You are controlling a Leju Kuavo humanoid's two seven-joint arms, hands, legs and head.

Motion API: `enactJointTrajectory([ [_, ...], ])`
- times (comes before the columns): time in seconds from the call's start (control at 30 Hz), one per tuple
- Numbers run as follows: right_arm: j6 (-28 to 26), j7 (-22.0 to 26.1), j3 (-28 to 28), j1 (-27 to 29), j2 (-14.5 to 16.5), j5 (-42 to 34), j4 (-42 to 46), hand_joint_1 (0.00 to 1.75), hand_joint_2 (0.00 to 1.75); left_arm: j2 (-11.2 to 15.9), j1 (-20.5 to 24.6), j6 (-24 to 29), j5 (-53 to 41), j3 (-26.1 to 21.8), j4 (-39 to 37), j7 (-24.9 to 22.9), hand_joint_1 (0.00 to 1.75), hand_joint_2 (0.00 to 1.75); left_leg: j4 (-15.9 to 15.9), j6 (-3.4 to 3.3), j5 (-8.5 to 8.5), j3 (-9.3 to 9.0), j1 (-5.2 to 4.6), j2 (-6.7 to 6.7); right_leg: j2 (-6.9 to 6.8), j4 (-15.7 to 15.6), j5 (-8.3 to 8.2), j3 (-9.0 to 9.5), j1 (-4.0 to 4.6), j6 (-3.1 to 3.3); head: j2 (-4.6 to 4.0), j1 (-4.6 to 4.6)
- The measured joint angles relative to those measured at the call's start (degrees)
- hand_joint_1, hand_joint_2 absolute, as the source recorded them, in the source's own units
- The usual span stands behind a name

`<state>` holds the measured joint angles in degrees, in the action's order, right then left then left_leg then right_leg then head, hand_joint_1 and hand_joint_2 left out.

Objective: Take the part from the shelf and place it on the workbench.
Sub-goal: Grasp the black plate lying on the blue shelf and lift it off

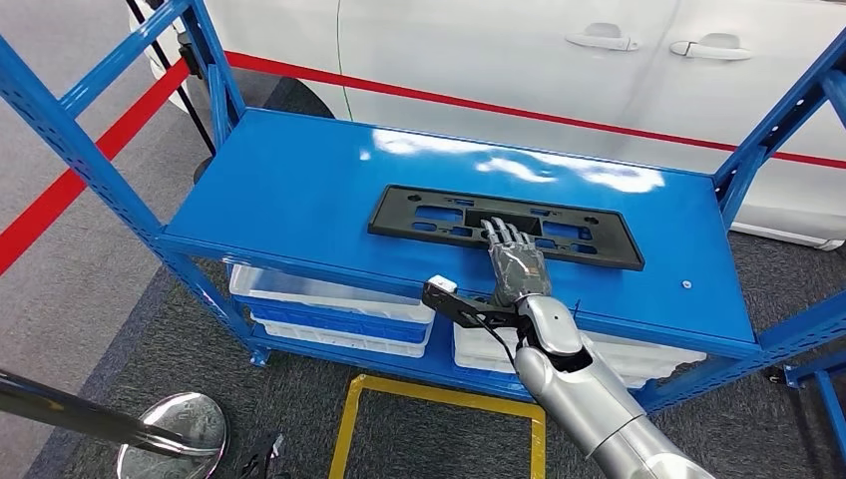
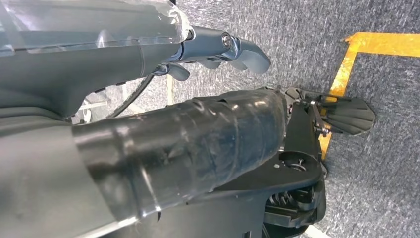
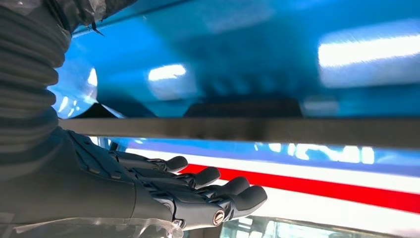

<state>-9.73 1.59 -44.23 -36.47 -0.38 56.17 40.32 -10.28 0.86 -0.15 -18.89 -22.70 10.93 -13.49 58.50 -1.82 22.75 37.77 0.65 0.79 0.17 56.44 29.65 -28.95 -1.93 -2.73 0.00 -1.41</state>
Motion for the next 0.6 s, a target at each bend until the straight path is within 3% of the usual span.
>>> enactJointTrajectory([
  [0.07, 0.24, -0.01, 0.52, -0.06, 0.11, 0.16, 0.89, 0.0, 1.75, -0.05, 0.02, -0.01, -0.27, -0.18, 0.01, 0.09, 0.0, 0.0, -0.83, -0.41, -0.13, -0.6, 0.3, -0.16, -0.02, 1.35, 0.96, -0.37, 0.0, -0.12, 0.0, 0.04],
  [0.1, 0.39, -0.01, 0.76, -0.09, 0.14, 0.2, 1.28, 0.0, 1.75, -0.09, 0.06, -0.02, -0.36, -0.27, 0.02, 0.13, 0.0, 0.0, -1.23, -0.64, -0.2, -0.94, 0.46, -0.26, -0.03, 3.7, 2.28, -1.41, 0.05, -0.06, 0.0, 0.07],
  [0.17, 0.67, -0.02, 1.03, -0.03, 0.14, 0.24, 1.68, 0.0, 1.75, -0.12, 0.15, -0.02, -0.43, -0.39, 0.02, 0.18, 0.0, 0.0, -1.39, -0.91, -0.05, -1.31, 0.38, -0.36, -0.03, 11.32, 5.75, -5.45, 0.16, 0.12, 0.0, 0.07],
  [0.2, 0.81, -0.02, 1.08, 0.11, 0.14, 0.24, 1.77, 0.0, 1.75, -0.13, 0.16, -0.02, -0.47, -0.44, 0.02, 0.19, 0.0, 0.0, -1.35, -0.96, 0.09, -1.42, 0.33, -0.34, -0.03, 14.84, 6.83, -7.58, 0.21, 0.15, 0.0, 0.06],
  [0.23, 0.94, -0.03, 1.12, 0.26, 0.13, 0.24, 1.82, 0.0, 1.75, -0.13, 0.15, -0.03, -0.49, -0.51, 0.02, 0.2, 0.0, 0.0, -1.26, -0.94, 0.28, -1.56, 0.28, -0.29, -0.03, 16.72, 6.75, -9.02, 0.23, 0.18, 0.0, 0.06],
  [0.27, 1.06, -0.04, 1.19, 0.37, 0.12, 0.24, 1.88, 0.0, 1.75, -0.13, 0.13, -0.03, -0.51, -0.58, 0.02, 0.21, 0.0, 0.0, -1.14, -0.86, 0.48, -1.69, 0.27, -0.23, -0.03, 16.72, 5.67, -9.55, 0.22, 0.25, 0.0, 0.07],
  [0.33, 1.18, -0.08, 1.37, 0.42, 0.1, 0.24, 2.16, 0.0, 1.75, -0.21, 0.11, -0.08, -0.62, -0.72, 0.02, 0.25, 0.0, 0.0, -0.57, -0.42, 1.16, -2.11, 0.29, -0.08, -0.04, 10.27, 0.85, -7.5, 0.2, 0.6, 0.0, 0.08],
  [0.4, 1.25, -0.08, 1.47, 0.36, 0.11, 0.25, 2.46, 0.0, 1.75, -0.31, 0.17, -0.15, -0.78, -0.78, 0.02, 0.3, 0.0, 0.0, 0.03, 0.25, 1.83, -2.28, 0.16, 0.0, -0.01, 4.16, -2.17, -5.14, 0.4, 1.1, 0.0, 0.05],
  [0.53, 1.38, -0.11, 1.58, 0.41, 0.18, 0.26, 2.76, 0.0, 1.75, -0.36, 0.18, -0.18, -0.84, -0.83, 0.02, 0.31, 0.0, 0.0, 0.08, 1.7, 2.19, -2.3, 0.11, -0.07, 0.16, 2.73, -2.32, -4.72, 0.75, 2.29, 0.0, -0.02],
  [0.6, 1.39, -0.12, 1.66, 0.32, 0.23, 0.27, 2.98, 0.0, 1.75, -0.37, 0.2, -0.17, -0.85, -0.84, 0.03, 0.34, 0.0, 0.0, 2.46, 2.3, 3.74, -1.43, 0.19, -0.28, 0.14, 2.29, -2.27, -4.07, 0.49, 3.03, 0.0, -0.18],
])
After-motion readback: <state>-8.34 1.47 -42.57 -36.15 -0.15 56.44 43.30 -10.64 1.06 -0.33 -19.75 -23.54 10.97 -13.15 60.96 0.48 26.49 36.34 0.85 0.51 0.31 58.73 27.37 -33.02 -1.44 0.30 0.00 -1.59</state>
